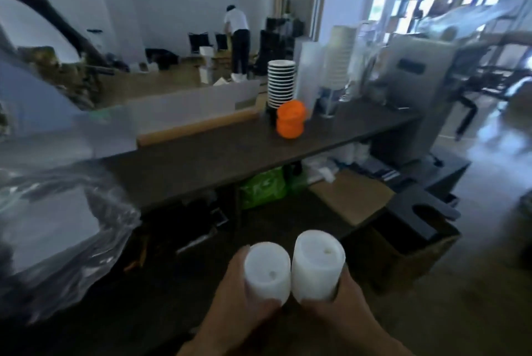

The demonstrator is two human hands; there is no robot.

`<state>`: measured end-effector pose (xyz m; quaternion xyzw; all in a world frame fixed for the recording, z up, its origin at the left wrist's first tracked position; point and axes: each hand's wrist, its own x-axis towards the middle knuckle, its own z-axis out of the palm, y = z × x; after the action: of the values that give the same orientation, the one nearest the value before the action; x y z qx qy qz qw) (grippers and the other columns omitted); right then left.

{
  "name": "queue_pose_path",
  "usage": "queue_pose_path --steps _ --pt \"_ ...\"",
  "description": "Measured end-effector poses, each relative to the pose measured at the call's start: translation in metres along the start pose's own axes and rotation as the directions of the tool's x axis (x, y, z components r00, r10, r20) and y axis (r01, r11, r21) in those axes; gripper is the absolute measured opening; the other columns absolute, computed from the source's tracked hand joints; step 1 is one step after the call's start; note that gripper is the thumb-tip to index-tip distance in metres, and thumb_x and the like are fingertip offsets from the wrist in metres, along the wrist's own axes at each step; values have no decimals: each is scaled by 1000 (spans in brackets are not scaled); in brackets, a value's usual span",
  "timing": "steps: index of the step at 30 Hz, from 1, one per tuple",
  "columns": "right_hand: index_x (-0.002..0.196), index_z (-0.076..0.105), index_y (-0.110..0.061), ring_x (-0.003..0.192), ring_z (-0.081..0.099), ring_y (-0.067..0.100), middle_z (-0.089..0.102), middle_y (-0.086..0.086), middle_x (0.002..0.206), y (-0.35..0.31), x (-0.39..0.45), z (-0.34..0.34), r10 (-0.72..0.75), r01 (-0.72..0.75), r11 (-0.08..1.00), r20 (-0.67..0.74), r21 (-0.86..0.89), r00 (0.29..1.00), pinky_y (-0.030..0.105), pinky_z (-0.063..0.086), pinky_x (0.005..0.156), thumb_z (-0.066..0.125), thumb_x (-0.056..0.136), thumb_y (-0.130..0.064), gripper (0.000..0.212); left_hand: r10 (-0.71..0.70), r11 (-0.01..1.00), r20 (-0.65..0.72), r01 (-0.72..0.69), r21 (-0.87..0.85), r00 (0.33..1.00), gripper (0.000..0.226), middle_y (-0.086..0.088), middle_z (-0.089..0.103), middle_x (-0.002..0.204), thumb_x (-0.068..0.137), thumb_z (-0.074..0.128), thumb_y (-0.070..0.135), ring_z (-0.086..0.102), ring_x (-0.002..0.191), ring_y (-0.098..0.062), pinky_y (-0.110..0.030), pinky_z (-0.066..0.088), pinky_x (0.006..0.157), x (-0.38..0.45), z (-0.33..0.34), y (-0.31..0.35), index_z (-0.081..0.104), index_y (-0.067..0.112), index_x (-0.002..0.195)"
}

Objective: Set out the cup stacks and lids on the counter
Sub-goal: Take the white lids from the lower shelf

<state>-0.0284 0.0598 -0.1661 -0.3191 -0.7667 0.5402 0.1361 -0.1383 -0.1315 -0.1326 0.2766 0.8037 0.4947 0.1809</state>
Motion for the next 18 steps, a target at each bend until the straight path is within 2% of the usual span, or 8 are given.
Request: queue_pose_path --steps 2,4,6,9,12,14,16,18 --pt "127 31 -53 117 47 -5 45 -29 126 -16 17 -42 -160 161 987 -45 22 986 31 39 106 96 54 -38 99 108 993 19 -109 40 994 97 26 34 143 62 85 49 37 131 4 -35 31 116 29 18 34 21 54 134" --pt "133 22 -64 116 48 -15 42 -37 130 -24 41 -86 -237 242 970 -125 24 963 19 39 100 93 51 -55 109 165 982 31 -168 88 986 105 20 36 142 60 84 52 38 129 0 -36 35 113 66 40 66 20 43 142" --pt "135 19 -64 117 44 -24 40 -38 134 -43 75 -122 -309 313 950 -159 1 938 7 37 94 90 55 -55 106 237 965 11 -237 116 971 103 14 39 140 60 84 50 41 128 -4 -32 37 110 109 60 103 26 33 144" --pt "136 24 -58 123 48 -12 45 -29 136 -55 147 -180 -345 348 937 -197 -19 918 15 42 100 88 55 -61 103 329 931 -7 -323 171 944 102 6 39 144 65 86 39 38 134 -9 -29 32 113 184 96 146 27 22 146" --pt "139 31 -41 123 54 6 51 -16 134 -51 228 -230 -336 332 942 -207 -56 919 33 50 99 92 53 -51 106 331 932 -66 -316 180 941 106 9 37 145 64 86 43 38 134 -10 -37 37 112 260 130 177 24 26 147" --pt "132 34 -36 117 54 -1 52 -17 125 -53 284 -263 -333 329 943 -195 -54 922 18 47 91 95 59 -35 95 317 939 -143 -289 185 938 105 7 39 144 63 86 45 41 132 -11 -40 40 109 317 157 199 25 26 146" --pt "117 36 -42 102 53 -18 48 -24 110 -59 335 -289 -340 328 940 -183 -90 923 2 42 73 94 64 -24 81 291 948 -194 -255 189 937 98 6 43 139 63 86 46 47 126 -12 -41 44 105 366 180 217 30 28 141" --pt "122 36 -39 100 54 -12 50 -23 113 -65 378 -309 -328 311 942 -144 -127 934 7 44 75 94 62 -31 84 270 954 -225 -229 192 936 92 5 46 135 61 86 46 50 121 -14 -41 46 102 406 197 231 32 30 135"
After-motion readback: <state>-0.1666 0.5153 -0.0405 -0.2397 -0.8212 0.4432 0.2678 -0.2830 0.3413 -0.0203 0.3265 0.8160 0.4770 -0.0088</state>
